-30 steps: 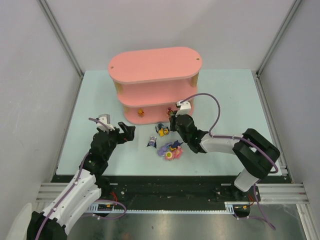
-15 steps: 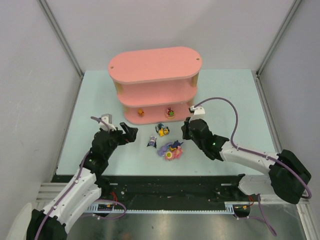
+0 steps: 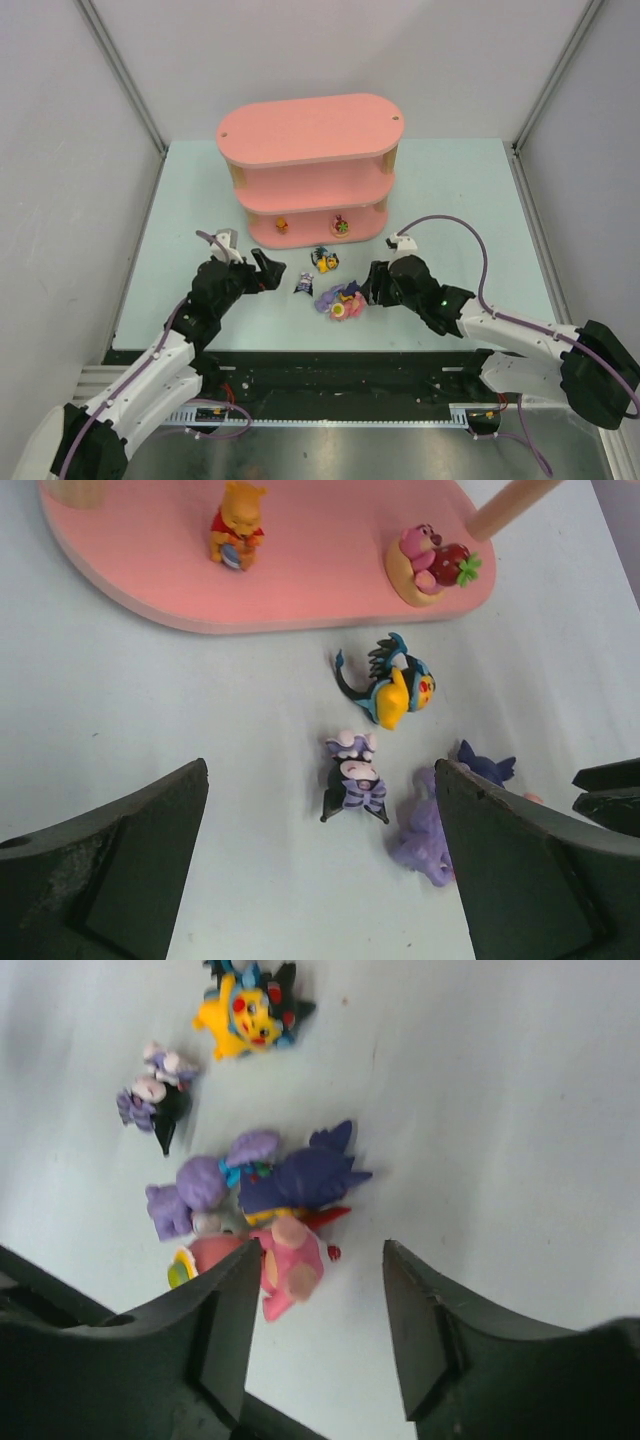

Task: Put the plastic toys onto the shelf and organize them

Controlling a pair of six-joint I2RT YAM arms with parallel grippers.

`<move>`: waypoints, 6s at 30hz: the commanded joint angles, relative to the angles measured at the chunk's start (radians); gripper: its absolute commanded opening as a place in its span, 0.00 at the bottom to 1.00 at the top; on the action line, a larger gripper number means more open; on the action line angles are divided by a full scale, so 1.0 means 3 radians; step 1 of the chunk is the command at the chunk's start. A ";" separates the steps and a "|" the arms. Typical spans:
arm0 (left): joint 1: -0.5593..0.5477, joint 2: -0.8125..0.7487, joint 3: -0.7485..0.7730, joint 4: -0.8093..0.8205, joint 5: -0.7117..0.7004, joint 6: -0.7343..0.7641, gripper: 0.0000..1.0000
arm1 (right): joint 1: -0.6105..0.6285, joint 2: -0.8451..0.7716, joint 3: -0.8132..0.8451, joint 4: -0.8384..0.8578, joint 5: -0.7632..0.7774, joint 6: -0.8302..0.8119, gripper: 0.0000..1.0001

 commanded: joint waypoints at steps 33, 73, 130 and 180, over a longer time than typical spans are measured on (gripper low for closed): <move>-0.0343 0.0198 0.0162 0.0376 0.0074 0.0084 1.00 | 0.0004 0.0398 -0.0155 0.0461 -0.0511 0.0208 0.40; -0.0368 0.0224 0.0187 0.1036 0.1041 0.0151 0.99 | -0.0568 -0.0931 -0.0155 -0.0193 -0.0935 -0.0073 0.00; -0.0374 -0.0027 0.0141 0.0749 0.0841 0.0192 1.00 | 0.1467 0.3257 0.2453 -0.4514 0.3713 0.2361 0.00; -0.0374 -0.0058 0.0182 0.0667 0.0821 0.0228 1.00 | 0.1871 0.2849 0.2428 -0.2822 0.2482 0.0853 0.68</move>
